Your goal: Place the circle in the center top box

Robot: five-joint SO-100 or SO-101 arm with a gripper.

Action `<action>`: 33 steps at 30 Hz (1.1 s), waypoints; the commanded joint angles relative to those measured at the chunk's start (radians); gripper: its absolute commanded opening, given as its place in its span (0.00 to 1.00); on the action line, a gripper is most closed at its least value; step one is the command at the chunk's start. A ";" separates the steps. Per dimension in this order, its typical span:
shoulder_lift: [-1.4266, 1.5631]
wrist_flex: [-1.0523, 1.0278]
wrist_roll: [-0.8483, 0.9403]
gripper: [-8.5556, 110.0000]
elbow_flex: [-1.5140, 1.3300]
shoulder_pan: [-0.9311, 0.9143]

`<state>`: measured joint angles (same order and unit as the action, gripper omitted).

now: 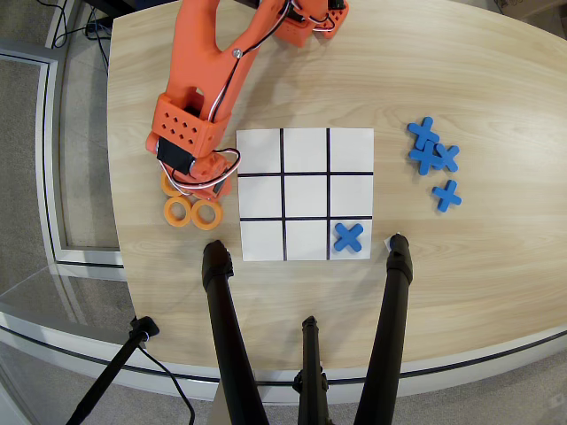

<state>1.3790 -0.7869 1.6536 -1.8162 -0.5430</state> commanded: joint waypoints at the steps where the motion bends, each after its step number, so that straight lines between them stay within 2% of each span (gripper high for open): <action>1: -0.003 0.009 0.006 0.21 0.023 -0.003; 13: -0.041 0.012 0.006 0.21 -0.011 -0.005; 33: -0.015 -0.216 0.052 0.20 0.034 -0.061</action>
<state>1.3499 -0.9603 1.6950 -1.8055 -0.5860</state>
